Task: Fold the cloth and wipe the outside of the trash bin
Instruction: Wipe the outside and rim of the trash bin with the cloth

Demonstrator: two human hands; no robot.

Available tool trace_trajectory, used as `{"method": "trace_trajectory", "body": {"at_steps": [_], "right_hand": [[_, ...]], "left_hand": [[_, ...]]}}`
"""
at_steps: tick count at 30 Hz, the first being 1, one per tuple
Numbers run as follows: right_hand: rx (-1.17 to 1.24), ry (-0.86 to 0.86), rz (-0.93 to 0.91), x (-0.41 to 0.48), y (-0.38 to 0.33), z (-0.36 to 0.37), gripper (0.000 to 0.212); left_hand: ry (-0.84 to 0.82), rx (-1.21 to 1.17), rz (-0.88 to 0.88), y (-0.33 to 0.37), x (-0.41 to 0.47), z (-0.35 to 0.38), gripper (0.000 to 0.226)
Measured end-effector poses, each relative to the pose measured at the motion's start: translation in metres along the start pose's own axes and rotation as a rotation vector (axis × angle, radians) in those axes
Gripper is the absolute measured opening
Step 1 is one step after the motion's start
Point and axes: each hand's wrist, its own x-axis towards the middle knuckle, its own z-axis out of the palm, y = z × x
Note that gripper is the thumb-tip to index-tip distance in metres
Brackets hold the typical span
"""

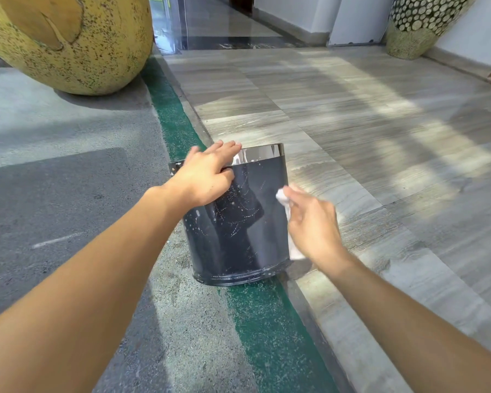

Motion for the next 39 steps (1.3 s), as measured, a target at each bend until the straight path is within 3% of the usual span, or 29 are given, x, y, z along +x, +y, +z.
{"method": "trace_trajectory", "body": {"at_steps": [4,15,21,31,36,39], "right_hand": [[-0.104,0.069,-0.097,0.047,-0.028,-0.012,0.034],[-0.190,0.028,-0.232,0.069,-0.041,0.020,0.054],[-0.288,-0.025,-0.213,0.037,-0.025,0.029,0.039],[-0.274,-0.272,-0.123,-0.076,0.030,0.056,0.055],[-0.208,-0.290,-0.122,-0.085,0.042,0.052,0.057],[-0.096,-0.187,0.011,-0.081,0.042,0.042,0.050]], "left_hand": [[-0.037,-0.045,-0.069,-0.004,-0.004,0.001,0.070],[-0.066,0.001,-0.037,-0.011,0.000,-0.002,0.075],[-0.064,0.001,-0.048,-0.010,0.002,-0.001,0.072],[-0.061,-0.001,-0.079,-0.018,0.000,-0.007,0.070],[-0.075,-0.019,-0.041,-0.015,-0.009,-0.008,0.069],[-0.029,-0.042,-0.023,-0.016,-0.019,-0.006,0.064]]}}
